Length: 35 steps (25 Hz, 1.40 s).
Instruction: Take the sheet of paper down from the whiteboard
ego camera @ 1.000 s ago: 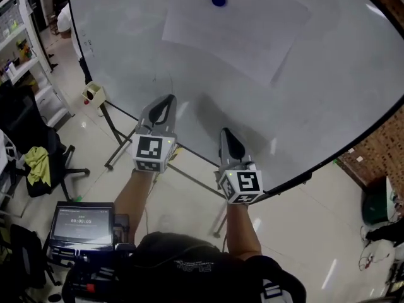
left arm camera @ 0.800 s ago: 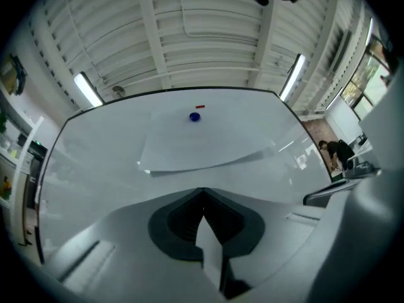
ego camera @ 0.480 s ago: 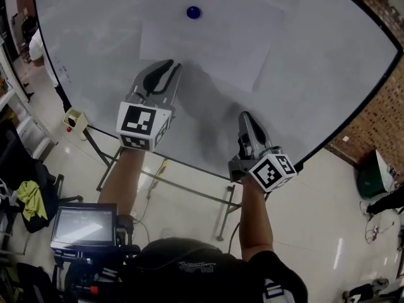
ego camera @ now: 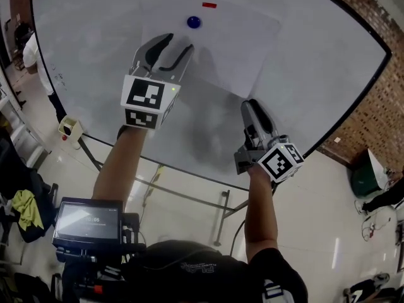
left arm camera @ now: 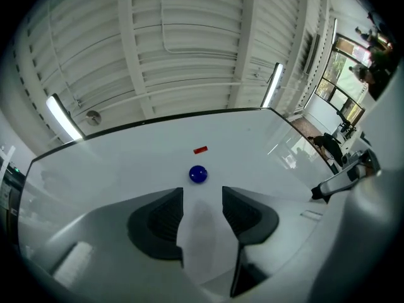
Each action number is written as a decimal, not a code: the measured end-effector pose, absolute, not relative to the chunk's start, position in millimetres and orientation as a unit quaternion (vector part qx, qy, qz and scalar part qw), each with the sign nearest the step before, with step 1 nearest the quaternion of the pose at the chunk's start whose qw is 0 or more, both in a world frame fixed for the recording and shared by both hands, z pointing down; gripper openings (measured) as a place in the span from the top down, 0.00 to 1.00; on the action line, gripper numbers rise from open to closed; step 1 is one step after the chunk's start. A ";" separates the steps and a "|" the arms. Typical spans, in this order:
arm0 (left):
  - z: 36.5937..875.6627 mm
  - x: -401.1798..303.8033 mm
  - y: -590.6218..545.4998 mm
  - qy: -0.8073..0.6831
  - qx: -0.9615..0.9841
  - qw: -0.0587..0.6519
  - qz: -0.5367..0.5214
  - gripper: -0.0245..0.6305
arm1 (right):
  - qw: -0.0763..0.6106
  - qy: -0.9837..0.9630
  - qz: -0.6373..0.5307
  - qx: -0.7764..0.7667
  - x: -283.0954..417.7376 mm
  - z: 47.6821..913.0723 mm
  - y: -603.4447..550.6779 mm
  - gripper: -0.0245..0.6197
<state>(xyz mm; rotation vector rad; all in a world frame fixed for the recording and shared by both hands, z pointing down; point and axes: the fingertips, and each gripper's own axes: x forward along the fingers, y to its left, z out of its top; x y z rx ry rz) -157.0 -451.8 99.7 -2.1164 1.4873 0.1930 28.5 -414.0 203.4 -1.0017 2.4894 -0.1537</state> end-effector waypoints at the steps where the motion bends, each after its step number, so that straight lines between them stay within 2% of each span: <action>1: 93.5 -155.2 -450.9 0.551 -0.784 0.275 0.072 0.66 | 0.224 0.903 -0.052 -0.362 26.6 198.8 -414.5 0.72; 10: 71.6 -142.1 -460.2 0.550 -0.782 0.287 0.055 0.65 | 0.240 0.903 -0.073 -0.347 16.1 171.4 -418.8 0.65; 23: 52.7 -131.0 -457.0 0.545 -0.780 0.300 0.066 0.68 | 0.230 0.915 -0.053 -0.327 -6.0 157.9 -413.9 0.65; 32: 49.4 -126.9 -456.5 0.543 -0.778 0.309 0.064 0.72 | 0.231 0.918 -0.047 -0.318 -16.0 157.5 -424.8 0.77; 35: 51.0 -125.2 -457.4 0.542 -0.780 0.307 0.065 0.74 | 0.234 0.913 -0.039 -0.331 -14.4 155.6 -427.8 0.88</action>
